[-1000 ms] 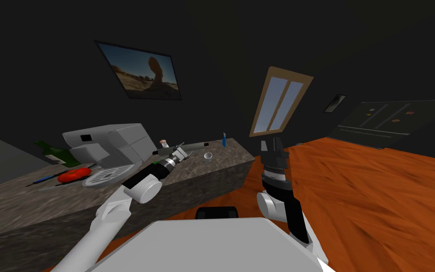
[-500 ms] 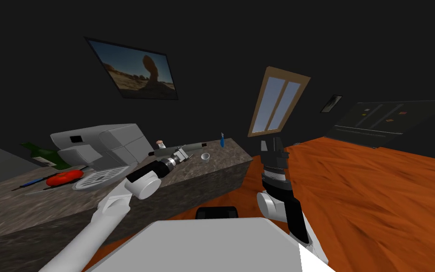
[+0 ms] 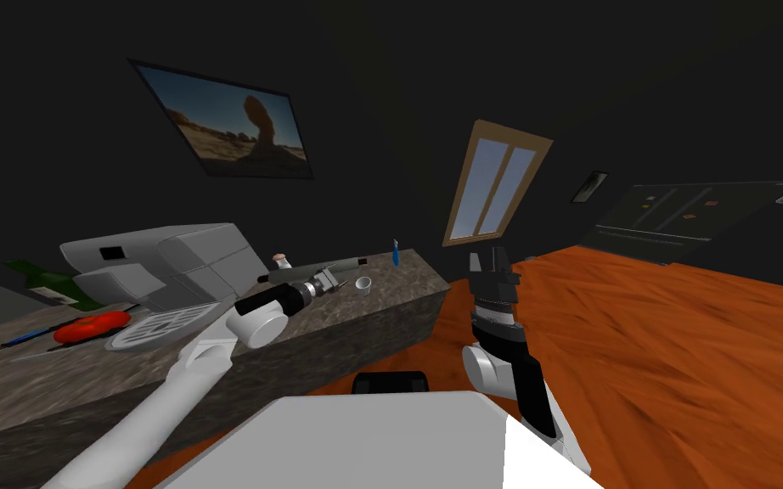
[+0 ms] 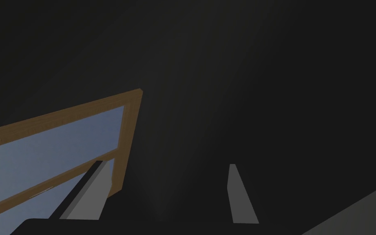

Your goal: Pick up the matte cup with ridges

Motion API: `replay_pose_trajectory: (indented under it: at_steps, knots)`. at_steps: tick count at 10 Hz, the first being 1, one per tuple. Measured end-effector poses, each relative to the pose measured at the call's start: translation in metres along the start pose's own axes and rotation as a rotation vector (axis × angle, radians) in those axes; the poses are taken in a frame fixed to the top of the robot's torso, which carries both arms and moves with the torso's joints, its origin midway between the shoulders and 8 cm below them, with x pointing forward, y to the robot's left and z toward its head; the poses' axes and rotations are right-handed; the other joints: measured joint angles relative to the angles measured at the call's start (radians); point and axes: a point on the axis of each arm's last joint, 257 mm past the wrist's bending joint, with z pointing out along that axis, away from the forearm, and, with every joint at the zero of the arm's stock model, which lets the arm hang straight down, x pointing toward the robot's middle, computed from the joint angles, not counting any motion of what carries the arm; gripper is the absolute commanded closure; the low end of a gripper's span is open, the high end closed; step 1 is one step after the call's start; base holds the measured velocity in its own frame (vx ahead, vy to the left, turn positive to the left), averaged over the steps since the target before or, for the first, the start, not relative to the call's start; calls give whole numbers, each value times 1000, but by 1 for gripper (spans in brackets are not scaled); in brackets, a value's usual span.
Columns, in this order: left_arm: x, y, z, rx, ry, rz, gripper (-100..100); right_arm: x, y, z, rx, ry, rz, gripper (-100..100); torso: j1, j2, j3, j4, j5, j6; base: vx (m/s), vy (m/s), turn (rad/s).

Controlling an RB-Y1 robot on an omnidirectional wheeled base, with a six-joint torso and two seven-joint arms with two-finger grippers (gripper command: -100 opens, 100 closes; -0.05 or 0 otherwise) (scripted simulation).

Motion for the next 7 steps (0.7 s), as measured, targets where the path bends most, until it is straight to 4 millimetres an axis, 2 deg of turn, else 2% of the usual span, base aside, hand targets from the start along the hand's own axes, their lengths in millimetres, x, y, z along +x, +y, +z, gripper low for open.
replay_pose_trajectory:
  at_steps: [3, 7]
  knots:
    - [-15, 6, 2, -58, -61, -40, -100, 0, 0, 0, 0, 0, 0, 0, 0, 0, 0, 0, 0, 0, 33, -77, -23]
    - [-49, 12, 2, -142, -181, -106, -100, 0, 0, 0, 0, 0, 0, 0, -1, -1, 0, 0, 0, 0, 47, -118, -31]
